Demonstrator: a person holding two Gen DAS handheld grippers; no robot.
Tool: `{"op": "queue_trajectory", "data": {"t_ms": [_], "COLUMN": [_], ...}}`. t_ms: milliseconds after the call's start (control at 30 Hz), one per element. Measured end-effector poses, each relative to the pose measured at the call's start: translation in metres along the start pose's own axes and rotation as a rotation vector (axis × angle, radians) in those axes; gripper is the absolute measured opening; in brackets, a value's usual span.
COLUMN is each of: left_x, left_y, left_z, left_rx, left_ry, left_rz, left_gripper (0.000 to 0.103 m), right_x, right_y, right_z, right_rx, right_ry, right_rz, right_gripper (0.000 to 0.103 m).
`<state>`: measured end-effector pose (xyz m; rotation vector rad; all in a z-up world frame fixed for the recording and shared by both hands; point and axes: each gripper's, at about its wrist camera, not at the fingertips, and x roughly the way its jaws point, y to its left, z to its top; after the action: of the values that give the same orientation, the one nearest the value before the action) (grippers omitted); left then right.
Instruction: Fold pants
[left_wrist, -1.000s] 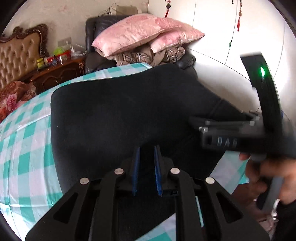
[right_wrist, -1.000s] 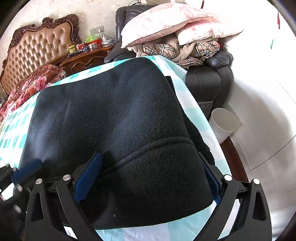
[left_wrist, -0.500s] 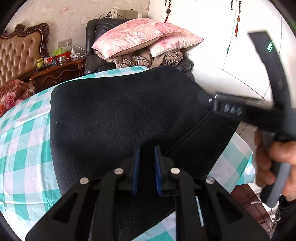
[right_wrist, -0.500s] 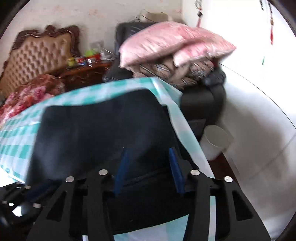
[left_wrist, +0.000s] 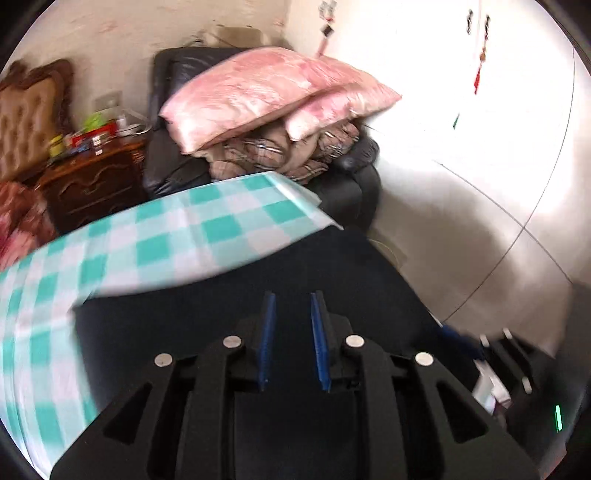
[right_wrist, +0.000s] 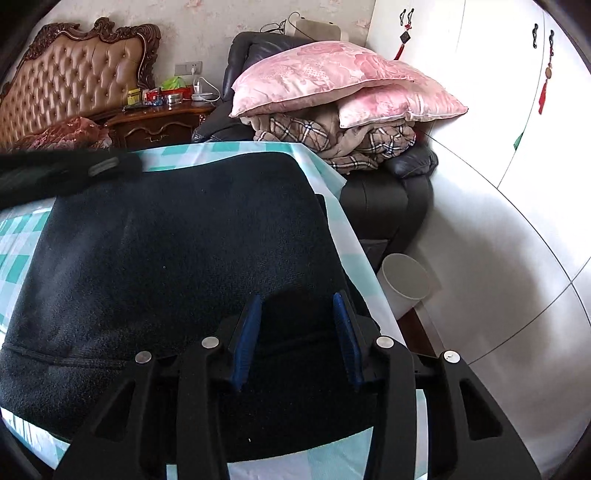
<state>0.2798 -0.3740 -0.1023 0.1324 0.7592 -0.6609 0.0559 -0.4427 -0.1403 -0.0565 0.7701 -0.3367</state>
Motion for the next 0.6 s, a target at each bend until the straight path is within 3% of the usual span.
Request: {"op": "queue_trajectory", "data": {"t_ms": [167, 267, 367, 433, 600], "left_x": [0.067, 0.092, 0.079, 0.063, 0.023], "left_y": [-0.020, -0.023, -0.014, -0.008, 0.012], "left_z": [0.023, 0.021, 0.024, 0.024, -0.011], "left_rx": [0.085, 0.109, 0.059, 0.028, -0.074], "left_ry": [0.096, 0.139, 0.113, 0.076, 0.101], "left_rz": [-0.080, -0.061, -0.094, -0.091, -0.031], "left_gripper": [0.022, 0.027, 0.030, 0.044, 0.046], "right_x": [0.000, 0.001, 0.002, 0.002, 0.002], "right_y": [0.002, 0.002, 0.002, 0.003, 0.005], "right_z": [0.000, 0.000, 0.002, 0.002, 0.001], "right_rx": [-0.004, -0.007, -0.009, -0.013, -0.015], "right_ry": [0.003, 0.008, 0.012, 0.012, 0.011], "right_rz": [-0.008, -0.012, -0.012, -0.018, -0.023], "right_gripper": [0.041, 0.041, 0.041, 0.041, 0.041]}}
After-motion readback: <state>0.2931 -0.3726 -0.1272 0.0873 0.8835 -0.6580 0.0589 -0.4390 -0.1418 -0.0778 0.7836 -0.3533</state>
